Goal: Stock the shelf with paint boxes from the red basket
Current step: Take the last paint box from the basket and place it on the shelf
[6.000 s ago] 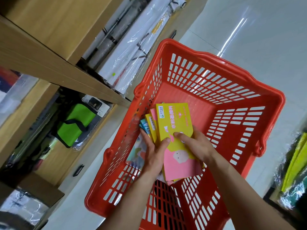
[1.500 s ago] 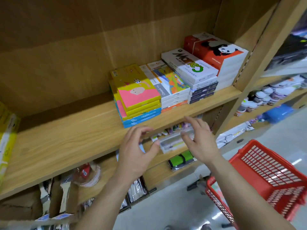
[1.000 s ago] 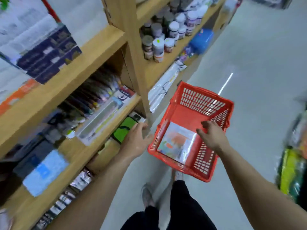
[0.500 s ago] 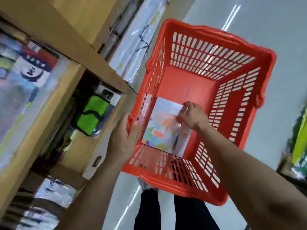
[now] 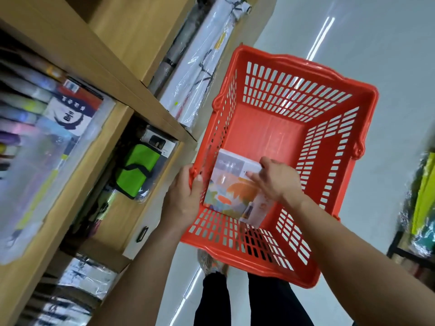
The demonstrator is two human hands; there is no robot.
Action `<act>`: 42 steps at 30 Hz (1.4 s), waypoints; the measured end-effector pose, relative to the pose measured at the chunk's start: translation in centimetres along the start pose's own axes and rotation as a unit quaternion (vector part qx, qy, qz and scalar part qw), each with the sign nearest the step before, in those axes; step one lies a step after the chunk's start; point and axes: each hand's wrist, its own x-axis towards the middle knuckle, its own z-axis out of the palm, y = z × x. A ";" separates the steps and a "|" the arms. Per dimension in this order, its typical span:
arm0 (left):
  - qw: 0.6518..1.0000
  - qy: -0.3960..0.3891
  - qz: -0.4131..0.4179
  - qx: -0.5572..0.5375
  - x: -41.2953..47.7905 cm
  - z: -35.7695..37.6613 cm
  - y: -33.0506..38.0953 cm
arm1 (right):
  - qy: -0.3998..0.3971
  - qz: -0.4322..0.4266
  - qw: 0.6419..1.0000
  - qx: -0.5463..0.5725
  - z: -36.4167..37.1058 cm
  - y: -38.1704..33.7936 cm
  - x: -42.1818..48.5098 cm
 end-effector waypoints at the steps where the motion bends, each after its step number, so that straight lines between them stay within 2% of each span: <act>1: 1.000 -0.006 0.000 0.003 0.0 -0.1 0.0 | 0.024 -0.006 1.000 -0.004 -0.5 -0.3 -1.1; 7: 0.995 -0.079 -0.055 0.028 -1.9 -1.7 0.0 | 0.137 0.032 0.990 0.022 -7.2 -1.2 -6.3; 10: 0.995 -0.063 -0.064 0.035 -4.6 -3.5 0.7 | 0.181 0.041 0.982 0.031 -11.6 -1.8 -9.1; 15: 1.000 -0.003 0.015 0.017 -9.3 -7.9 5.1 | 0.256 0.028 0.966 0.023 -18.1 -3.7 -13.9; 22: 0.986 -0.025 0.125 -0.106 -15.1 -15.2 12.1 | 0.267 -0.079 0.957 0.082 -27.6 -9.3 -21.2; 25: 0.977 0.033 0.156 -0.144 -18.8 -19.1 13.2 | 0.231 -0.129 0.946 0.184 -30.3 -12.2 -24.1; 30: 0.959 0.143 0.217 -0.113 -25.7 -26.2 12.2 | 0.219 -0.213 0.889 0.340 -30.0 -16.9 -28.3; 34: 0.947 0.226 0.181 -0.137 -31.1 -30.5 9.5 | 0.170 -0.255 0.830 0.467 -25.7 -21.6 -32.5; 38: 0.913 0.325 0.150 -0.197 -36.2 -33.5 7.0 | 0.080 -0.326 0.819 0.466 -20.1 -26.9 -35.8; 42: 0.851 0.412 0.112 -0.306 -40.7 -35.2 4.9 | -0.009 -0.391 0.796 0.462 -18.9 -32.7 -38.6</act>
